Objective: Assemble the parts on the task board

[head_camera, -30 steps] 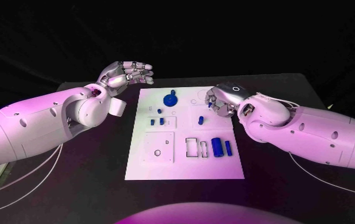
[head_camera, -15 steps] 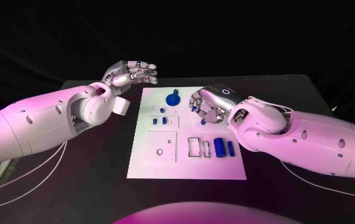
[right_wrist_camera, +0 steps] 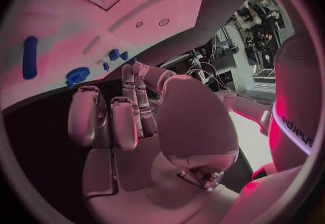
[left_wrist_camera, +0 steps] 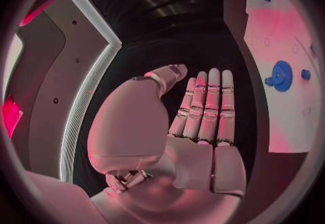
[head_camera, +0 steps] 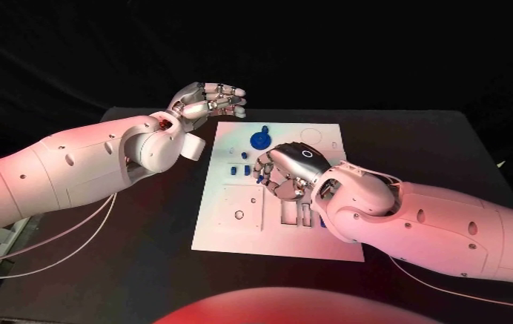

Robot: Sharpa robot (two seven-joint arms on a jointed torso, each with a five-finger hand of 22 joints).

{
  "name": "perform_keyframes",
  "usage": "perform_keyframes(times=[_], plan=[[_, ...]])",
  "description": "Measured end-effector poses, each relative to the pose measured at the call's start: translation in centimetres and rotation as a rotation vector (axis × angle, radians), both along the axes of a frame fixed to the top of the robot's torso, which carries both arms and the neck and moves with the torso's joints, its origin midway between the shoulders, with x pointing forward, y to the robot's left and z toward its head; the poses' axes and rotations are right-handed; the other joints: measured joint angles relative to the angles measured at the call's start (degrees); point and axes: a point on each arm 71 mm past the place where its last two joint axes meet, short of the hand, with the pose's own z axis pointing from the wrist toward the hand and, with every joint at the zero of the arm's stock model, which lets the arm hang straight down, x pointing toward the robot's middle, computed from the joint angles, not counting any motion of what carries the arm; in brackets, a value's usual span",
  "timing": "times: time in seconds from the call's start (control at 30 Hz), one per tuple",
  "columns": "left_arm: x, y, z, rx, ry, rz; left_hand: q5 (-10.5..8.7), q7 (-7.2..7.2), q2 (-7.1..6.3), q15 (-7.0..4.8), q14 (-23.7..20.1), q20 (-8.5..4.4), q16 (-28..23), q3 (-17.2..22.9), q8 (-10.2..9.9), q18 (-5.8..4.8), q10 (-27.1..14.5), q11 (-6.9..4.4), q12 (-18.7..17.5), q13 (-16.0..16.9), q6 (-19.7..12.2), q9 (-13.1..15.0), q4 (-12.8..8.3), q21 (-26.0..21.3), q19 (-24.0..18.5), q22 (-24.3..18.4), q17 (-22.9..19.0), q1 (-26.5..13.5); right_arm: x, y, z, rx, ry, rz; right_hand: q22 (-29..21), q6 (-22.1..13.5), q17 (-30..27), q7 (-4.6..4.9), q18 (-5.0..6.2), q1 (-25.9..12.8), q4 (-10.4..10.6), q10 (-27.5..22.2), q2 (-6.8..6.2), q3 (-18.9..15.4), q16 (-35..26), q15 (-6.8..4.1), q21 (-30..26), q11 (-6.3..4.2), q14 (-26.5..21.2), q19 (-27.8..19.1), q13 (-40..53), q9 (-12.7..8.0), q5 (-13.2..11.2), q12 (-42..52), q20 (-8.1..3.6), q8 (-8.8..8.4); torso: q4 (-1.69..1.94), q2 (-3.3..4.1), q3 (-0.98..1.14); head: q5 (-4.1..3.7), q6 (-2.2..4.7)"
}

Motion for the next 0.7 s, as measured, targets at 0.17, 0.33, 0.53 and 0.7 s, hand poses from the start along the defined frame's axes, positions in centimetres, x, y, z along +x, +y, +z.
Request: perform_keyframes(times=[0.17,0.33,0.53,0.7], plan=[[0.0,-0.4,0.0,-0.001,-0.001,-0.005,0.00,0.00,0.00,0.00,0.0,0.00,0.0,0.0,0.0,0.00,0.0,0.00,0.0,0.0,0.0,0.0,0.0,0.0,0.0,0.0,0.0,0.0,-0.3,0.4,-1.4,-0.002,0.035,-0.001,0.0,0.0,-0.1,-0.01,0.00,0.0,0.0,0.0,0.00,0.0,0.0,0.00,0.0,0.01,0.0,0.0,0.0,0.0,-0.1,0.0,0.00,-0.06,-0.04,0.04,0.13,0.96,-0.59],[0.0,-0.6,0.0,-0.002,-0.002,-0.007,0.26,0.00,0.47,0.00,0.0,-0.01,0.0,0.4,0.0,0.00,-0.1,0.13,0.0,0.0,0.0,-0.1,-0.4,0.0,0.0,0.0,0.2,0.5,-0.3,0.5,-2.2,-0.005,0.055,-0.005,0.0,0.0,-0.1,-0.02,0.00,-0.2,0.0,0.0,0.16,0.0,0.0,0.00,0.0,0.02,0.0,0.0,0.0,0.0,-0.1,0.0,0.00,-0.17,-0.12,0.05,0.20,1.51,-1.07],[0.0,-0.7,0.0,-0.002,-0.003,-0.009,0.26,0.00,0.47,0.20,-0.2,-0.02,0.0,0.4,0.0,0.00,-0.2,0.22,0.0,0.0,0.0,-0.1,-0.4,0.0,0.0,0.0,0.2,0.5,-0.3,0.7,-2.8,-0.008,0.067,-0.007,0.0,0.0,-0.1,-0.03,0.01,-0.5,0.0,0.1,0.07,0.0,0.0,0.00,0.0,0.11,0.0,0.0,0.0,0.0,-0.1,0.0,0.00,-0.36,-0.13,0.03,0.23,1.86,-1.45],[0.0,-0.8,0.0,-0.001,-0.004,-0.010,0.26,0.00,0.70,0.08,-0.3,-0.02,0.0,0.6,0.0,0.00,-0.2,0.21,0.0,0.0,0.0,-0.1,-0.6,0.0,0.0,0.0,0.3,0.7,-0.3,0.9,-3.1,-0.011,0.072,-0.005,0.0,-0.2,-0.2,0.09,0.01,-0.5,0.0,0.1,0.07,-0.3,0.0,0.00,0.0,0.12,0.0,0.0,0.0,0.0,-0.1,-0.3,0.00,-0.19,-0.11,0.01,0.22,1.99,-1.66]])
